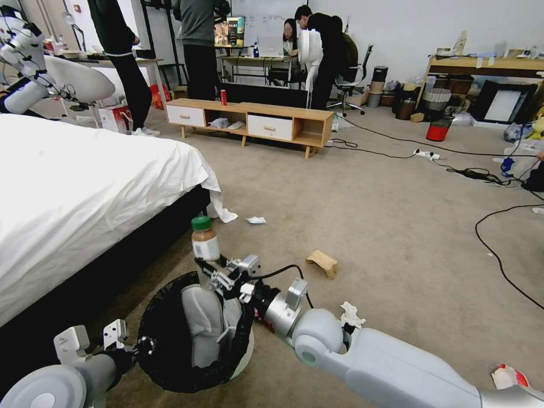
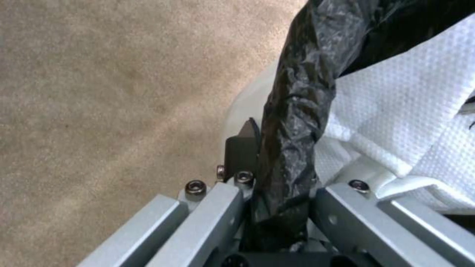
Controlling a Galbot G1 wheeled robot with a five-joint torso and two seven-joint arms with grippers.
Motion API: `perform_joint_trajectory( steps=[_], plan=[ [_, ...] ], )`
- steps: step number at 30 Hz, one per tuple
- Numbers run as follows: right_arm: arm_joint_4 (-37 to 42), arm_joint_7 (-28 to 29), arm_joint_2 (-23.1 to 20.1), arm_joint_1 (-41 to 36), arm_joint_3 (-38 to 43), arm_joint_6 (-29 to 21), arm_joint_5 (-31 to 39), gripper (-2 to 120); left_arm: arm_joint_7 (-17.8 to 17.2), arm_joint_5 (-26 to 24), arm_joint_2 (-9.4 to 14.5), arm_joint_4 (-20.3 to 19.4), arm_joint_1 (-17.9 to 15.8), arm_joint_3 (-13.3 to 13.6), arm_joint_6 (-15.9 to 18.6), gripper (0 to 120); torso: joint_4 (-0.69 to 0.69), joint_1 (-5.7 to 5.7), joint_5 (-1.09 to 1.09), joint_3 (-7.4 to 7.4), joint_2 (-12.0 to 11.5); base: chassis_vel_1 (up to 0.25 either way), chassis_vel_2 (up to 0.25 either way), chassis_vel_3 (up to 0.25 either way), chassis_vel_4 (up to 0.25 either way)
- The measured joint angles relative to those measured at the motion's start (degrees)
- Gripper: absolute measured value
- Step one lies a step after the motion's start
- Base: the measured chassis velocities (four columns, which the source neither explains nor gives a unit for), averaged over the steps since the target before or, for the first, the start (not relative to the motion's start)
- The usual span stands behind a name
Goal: Pick up the trash bin and place the garbage on the floor into it.
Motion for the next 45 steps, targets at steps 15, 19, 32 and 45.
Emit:
perform_joint_trajectory(
  steps=[15,19,32,45],
  plan=[
    [-3.54,-0.66,1.40,-1.07,-2.82,1.42,-4.07,26,0.06,0.03,-0.11,-0.09,-0.05,0.17,0.00,0,0.00,0.00,0.00,0.00,0.00,0.000,0.000,0.000,0.000],
    [-4.66,-0.84,1.59,-1.68,-3.40,1.96,-5.34,26,0.09,0.05,-0.28,-0.20,0.03,0.18,0.00,0,0.00,0.00,0.00,0.00,0.00,0.000,0.000,0.000,0.000],
    [-7.38,-0.90,3.25,-2.74,-4.54,2.90,-8.11,26,0.15,0.11,-0.38,-0.35,0.17,0.10,0.00,0,0.00,0.00,0.00,0.00,0.00,0.000,0.000,0.000,0.000],
    [-9.43,-0.73,3.95,-3.68,-4.99,3.40,-10.02,35,0.24,0.08,-0.44,-0.49,0.29,-0.06,0.00,0,0.00,0.00,0.00,0.00,0.00,0.000,0.000,0.000,0.000]
  ],
)
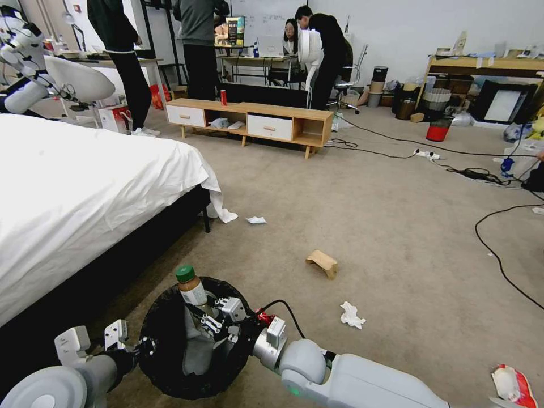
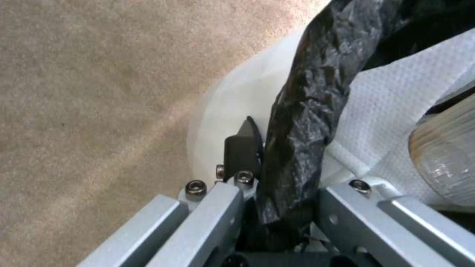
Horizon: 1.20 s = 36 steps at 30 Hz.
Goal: Pick up the trash bin and place the garbage on the floor into it.
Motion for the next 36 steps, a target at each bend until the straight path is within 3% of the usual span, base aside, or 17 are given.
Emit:
perform_joint_trajectory(
  steps=[8,11,17,28,36],
  plan=[
    [0.54,0.18,-0.26,-0.06,0.23,-0.03,0.05,60,0.04,-0.07,0.06,0.04,-0.01,-0.10,0.00,0,0.00,0.00,0.00,0.00,0.00,0.000,0.000,0.000,0.000],
    [1.09,0.23,-0.44,0.12,0.36,-0.08,0.34,77,0.07,-0.13,0.10,0.08,0.03,-0.25,0.00,0,0.00,0.00,0.00,0.00,0.00,0.000,0.000,0.000,0.000],
    [2.00,0.27,-0.80,0.16,0.53,-0.23,0.75,97,0.19,-0.18,0.13,0.24,0.14,-0.32,0.00,0,0.00,0.00,0.00,0.00,0.00,0.000,0.000,0.000,0.000],
    [3.42,0.32,-1.40,0.08,1.45,-0.45,1.60,97,0.26,-0.20,0.02,0.51,0.09,-0.29,0.00,0,0.00,0.00,0.00,0.00,0.00,0.000,0.000,0.000,0.000],
    [7.35,1.44,-0.87,0.29,6.59,-1.26,5.39,96,0.20,-0.07,-0.09,0.85,0.11,-0.39,-0.05,0,0.00,0.00,0.00,0.00,0.00,0.000,0.000,0.000,0.000]
  ],
)
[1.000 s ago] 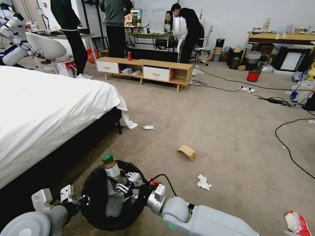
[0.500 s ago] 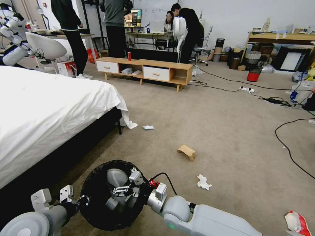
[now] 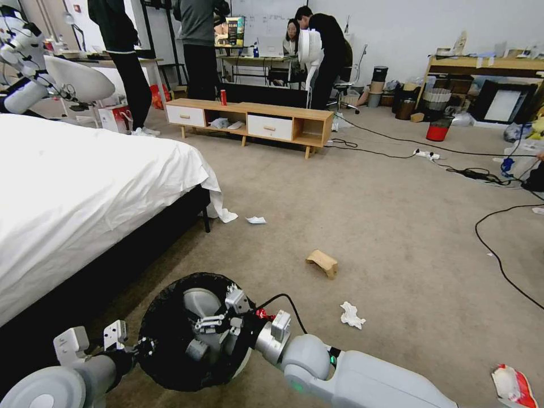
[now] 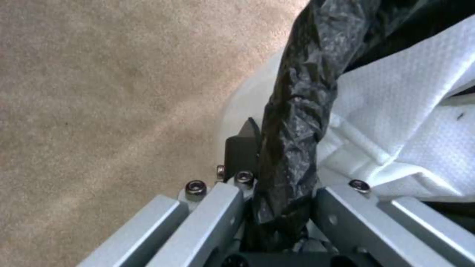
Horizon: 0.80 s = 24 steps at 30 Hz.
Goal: Pick up the trash bin and place the garbage on the floor into it.
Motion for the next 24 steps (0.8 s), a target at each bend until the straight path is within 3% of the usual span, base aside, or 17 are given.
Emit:
perform_joint_trajectory(
  steps=[2,6,8,14,16,21,24],
  plan=[
    [2.60,0.51,-0.27,0.62,6.62,-0.75,2.96,97,0.00,0.14,-0.14,0.07,0.05,-0.30,0.00,0,0.01,0.00,0.00,0.00,0.00,0.000,0.000,0.000,0.000],
    [4.38,0.61,-1.31,0.68,12.08,-1.64,5.23,97,0.06,0.29,-0.20,0.17,0.08,-0.50,0.00,0,0.01,0.00,0.00,0.00,0.00,0.000,0.000,0.000,0.000],
    [6.52,0.62,-3.39,0.02,19.74,-2.95,7.78,97,0.22,0.54,-0.19,0.21,0.07,-0.84,0.00,0,-0.01,0.00,0.00,0.00,0.00,0.000,0.000,0.000,0.000],
    [9.21,0.44,-6.36,-2.71,28.79,-4.11,10.42,98,0.56,1.27,-0.18,0.29,0.04,-1.06,0.00,0,-0.01,0.00,0.01,0.00,0.00,0.000,0.000,0.000,0.000],
    [11.76,-0.32,-8.85,-5.99,35.67,-4.51,12.18,98,0.69,1.78,-0.18,0.41,0.04,-0.95,0.00,0,-0.01,0.00,0.01,0.00,0.00,0.000,0.000,0.000,0.000],
    [14.48,-0.68,-11.04,-10.13,41.74,-4.70,13.27,98,0.71,2.16,-0.25,0.71,-0.01,-0.90,0.01,0,0.00,0.00,0.01,0.00,0.00,0.000,0.000,0.000,0.000],
    [17.66,-0.29,-13.87,-18.01,49.31,-5.68,13.19,98,1.10,3.67,-0.36,0.92,0.04,-0.97,0.04,0,0.00,0.00,0.02,0.00,0.00,0.000,0.000,0.000,0.000]
  ],
)
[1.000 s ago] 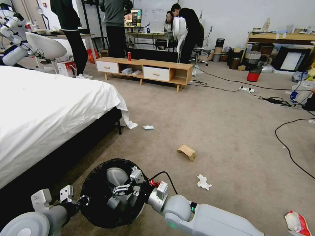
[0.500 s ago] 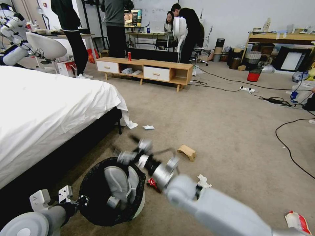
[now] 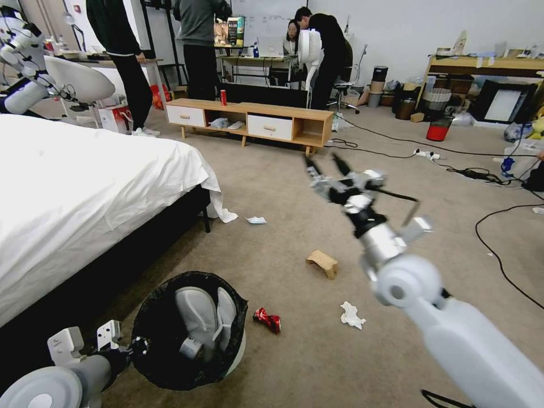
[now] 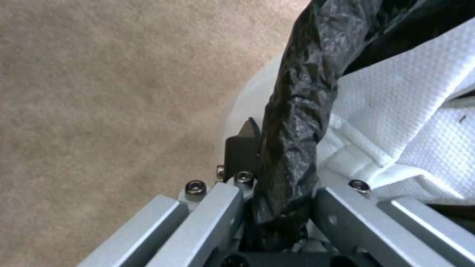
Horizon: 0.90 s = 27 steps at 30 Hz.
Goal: Pick up the trash bin and place the garbage on the floor into it.
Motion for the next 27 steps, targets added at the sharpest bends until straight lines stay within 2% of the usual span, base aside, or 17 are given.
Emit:
perform_joint_trajectory(
  steps=[1,4,7,11,13,18,27],
  plan=[
    [1.70,1.48,-1.39,-4.32,3.67,-1.31,-1.24,98,0.93,2.45,-0.19,0.23,0.11,-0.15,0.00,0,-0.03,0.00,0.00,0.00,0.00,0.000,0.000,0.000,0.000],
    [3.26,4.12,-2.31,-8.27,6.85,-2.82,-4.03,98,2.02,5.11,-0.60,0.47,0.29,-0.47,0.00,0,-0.03,0.00,0.00,-0.01,0.00,0.000,0.000,0.000,0.000],
    [5.96,8.36,-1.68,-16.77,12.64,-4.67,-12.40,98,3.03,7.85,-1.68,0.53,0.72,-1.17,0.01,0,-0.02,0.00,-0.02,-0.01,0.00,0.000,0.000,0.000,0.000],
    [5.96,9.70,-0.10,-18.96,13.81,-4.62,-16.16,99,3.41,9.16,-2.69,-0.05,2.13,-2.40,0.01,0,-0.03,0.00,-0.01,0.00,0.00,0.000,0.000,0.000,0.000],
    [5.42,9.99,1.67,-20.44,15.06,-3.81,-19.65,100,3.53,9.90,-3.95,-0.90,3.43,-3.52,0.01,0,0.04,0.00,-0.01,-0.01,0.00,0.000,0.000,0.000,0.000],
    [5.43,10.07,2.99,-22.45,16.50,-3.00,-22.16,100,3.60,10.36,-5.04,-1.37,4.07,-4.05,0.01,0,-0.01,0.00,-0.03,0.00,0.00,0.000,0.000,0.000,0.000],
    [7.03,13.00,8.37,-29.96,20.48,-3.81,-30.14,100,4.28,12.12,-7.01,-2.36,5.02,-4.68,0.01,0,-0.02,-0.01,-0.03,0.00,0.00,0.000,0.000,0.000,0.000]
  ],
)
